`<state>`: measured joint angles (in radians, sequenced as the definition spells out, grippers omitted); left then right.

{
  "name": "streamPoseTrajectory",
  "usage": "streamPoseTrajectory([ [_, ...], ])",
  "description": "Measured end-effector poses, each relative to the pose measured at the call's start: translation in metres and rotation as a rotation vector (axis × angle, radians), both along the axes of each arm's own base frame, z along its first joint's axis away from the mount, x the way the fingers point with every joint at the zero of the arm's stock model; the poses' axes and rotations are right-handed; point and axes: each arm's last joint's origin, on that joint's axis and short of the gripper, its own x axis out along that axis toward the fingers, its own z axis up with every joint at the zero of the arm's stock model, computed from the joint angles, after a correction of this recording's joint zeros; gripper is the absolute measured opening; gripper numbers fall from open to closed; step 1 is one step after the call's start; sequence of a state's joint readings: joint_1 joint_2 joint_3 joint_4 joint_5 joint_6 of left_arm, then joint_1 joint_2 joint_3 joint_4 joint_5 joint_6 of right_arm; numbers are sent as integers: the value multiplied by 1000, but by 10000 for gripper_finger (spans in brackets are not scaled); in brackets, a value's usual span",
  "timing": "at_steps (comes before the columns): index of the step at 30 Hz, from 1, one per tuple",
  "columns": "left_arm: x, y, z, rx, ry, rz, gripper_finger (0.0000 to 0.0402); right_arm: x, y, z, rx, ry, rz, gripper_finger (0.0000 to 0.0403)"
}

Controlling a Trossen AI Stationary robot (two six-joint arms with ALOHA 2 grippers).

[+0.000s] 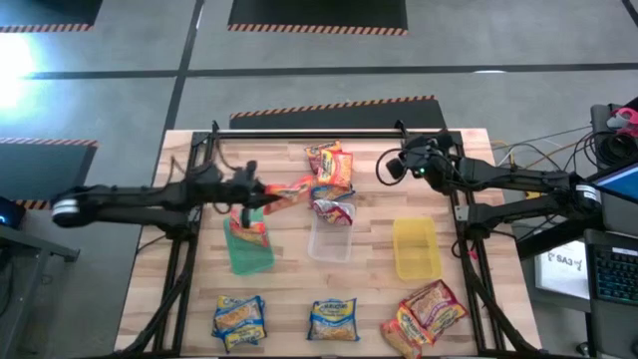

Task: Sort Maruchan noodles
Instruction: Put the orange noodle pack into the green bin

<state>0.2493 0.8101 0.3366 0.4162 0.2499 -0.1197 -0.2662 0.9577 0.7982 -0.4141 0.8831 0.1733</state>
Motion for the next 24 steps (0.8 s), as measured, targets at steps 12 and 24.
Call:
streamPoseTrajectory([
  [12, -49, -21, -22, -92, -47, -226, 21, 2, 0, -2, 4, 19, 15, 146],
  [24, -65, -25, -9, -96, 79, -244, 22, 4, 1, -1, 85, -126, 25, 146],
])
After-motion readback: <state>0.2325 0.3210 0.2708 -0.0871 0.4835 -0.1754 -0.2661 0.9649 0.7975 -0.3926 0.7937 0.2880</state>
